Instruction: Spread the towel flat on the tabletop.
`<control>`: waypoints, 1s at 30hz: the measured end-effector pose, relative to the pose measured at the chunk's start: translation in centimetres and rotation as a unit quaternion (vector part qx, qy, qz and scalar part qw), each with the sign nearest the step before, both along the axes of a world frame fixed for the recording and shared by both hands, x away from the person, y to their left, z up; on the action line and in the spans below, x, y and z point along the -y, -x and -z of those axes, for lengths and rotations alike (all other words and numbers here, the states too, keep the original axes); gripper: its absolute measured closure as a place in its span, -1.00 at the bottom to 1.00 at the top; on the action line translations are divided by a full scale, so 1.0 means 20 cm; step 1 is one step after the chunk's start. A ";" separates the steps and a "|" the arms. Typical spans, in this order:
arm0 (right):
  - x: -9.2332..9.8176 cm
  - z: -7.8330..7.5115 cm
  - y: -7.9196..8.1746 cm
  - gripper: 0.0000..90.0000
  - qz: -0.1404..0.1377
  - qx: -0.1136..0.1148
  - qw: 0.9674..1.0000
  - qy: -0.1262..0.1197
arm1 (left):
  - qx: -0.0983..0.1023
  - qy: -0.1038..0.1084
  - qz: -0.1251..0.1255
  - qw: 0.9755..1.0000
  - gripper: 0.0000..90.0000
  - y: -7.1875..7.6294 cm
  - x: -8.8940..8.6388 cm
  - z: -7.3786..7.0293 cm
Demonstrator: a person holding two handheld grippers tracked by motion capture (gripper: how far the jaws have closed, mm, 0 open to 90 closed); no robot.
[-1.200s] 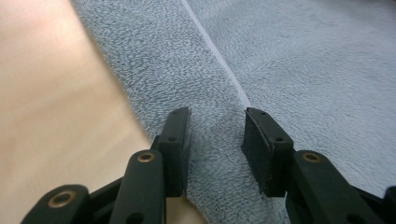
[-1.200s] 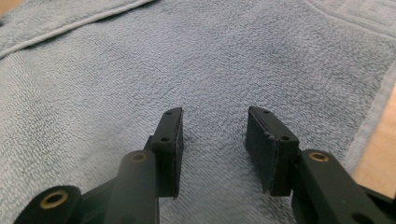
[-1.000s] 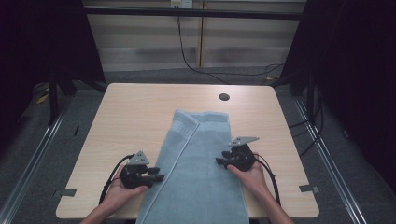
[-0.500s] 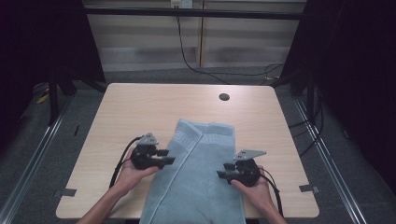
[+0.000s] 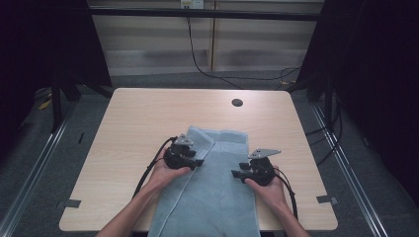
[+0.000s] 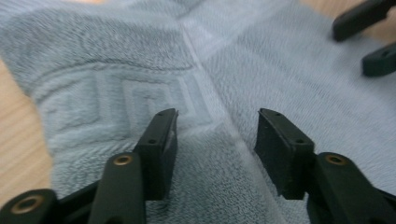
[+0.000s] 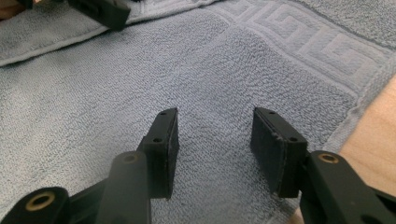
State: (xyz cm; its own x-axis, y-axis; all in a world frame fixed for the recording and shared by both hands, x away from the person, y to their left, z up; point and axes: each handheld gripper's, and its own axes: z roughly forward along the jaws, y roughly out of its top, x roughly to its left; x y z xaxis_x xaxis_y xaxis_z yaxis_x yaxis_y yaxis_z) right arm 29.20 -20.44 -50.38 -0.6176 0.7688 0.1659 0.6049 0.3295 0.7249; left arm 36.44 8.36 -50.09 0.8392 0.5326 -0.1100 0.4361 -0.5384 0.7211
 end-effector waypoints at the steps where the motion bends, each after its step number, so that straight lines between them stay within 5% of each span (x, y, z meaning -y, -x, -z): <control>1: 0.00 0.00 0.00 0.14 0.000 0.000 1.000 -0.001 | 0.003 -0.004 0.000 1.000 0.04 0.00 0.00 0.00; 4: 0.00 0.01 0.00 0.14 0.004 -0.005 1.000 -0.011 | 0.040 -0.035 -0.002 0.999 0.16 0.04 0.03 0.00; 6: 0.01 0.01 0.00 0.14 0.006 -0.009 1.000 -0.018 | 0.045 -0.037 0.001 0.998 0.31 0.05 0.03 0.00; 8: 0.00 0.01 0.00 0.14 0.001 -0.002 1.000 -0.007 | 0.034 -0.017 0.004 0.999 0.66 0.04 0.02 -0.01; 11: 0.00 0.01 0.00 0.14 0.000 0.000 1.000 -0.005 | 0.011 0.018 -0.001 1.000 0.88 0.02 -0.03 -0.01; 14: 0.01 0.01 0.00 0.15 0.004 -0.005 1.000 -0.010 | -0.014 0.065 -0.014 0.998 0.90 -0.01 -0.10 -0.04; 19: 0.02 0.00 0.00 0.15 0.006 -0.004 1.000 -0.007 | -0.006 0.116 -0.045 0.992 0.91 -0.06 -0.28 -0.15; 25: 0.04 0.00 -0.01 0.15 0.015 -0.005 1.000 0.000 | 0.003 0.127 -0.088 0.988 0.91 -0.15 -0.51 -0.20; 30: 0.05 -0.01 -0.03 0.16 0.019 -0.002 1.000 0.021 | 0.010 0.122 -0.115 0.986 0.92 -0.24 -0.59 -0.21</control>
State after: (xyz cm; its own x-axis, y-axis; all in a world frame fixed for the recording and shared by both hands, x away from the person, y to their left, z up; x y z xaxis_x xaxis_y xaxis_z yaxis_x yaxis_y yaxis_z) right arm 29.86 -21.39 -50.17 -0.5873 0.7980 0.1355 0.6204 0.3363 0.7085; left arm 41.28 20.10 -45.83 0.7026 0.6690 -0.2425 0.5105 -0.2366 0.8267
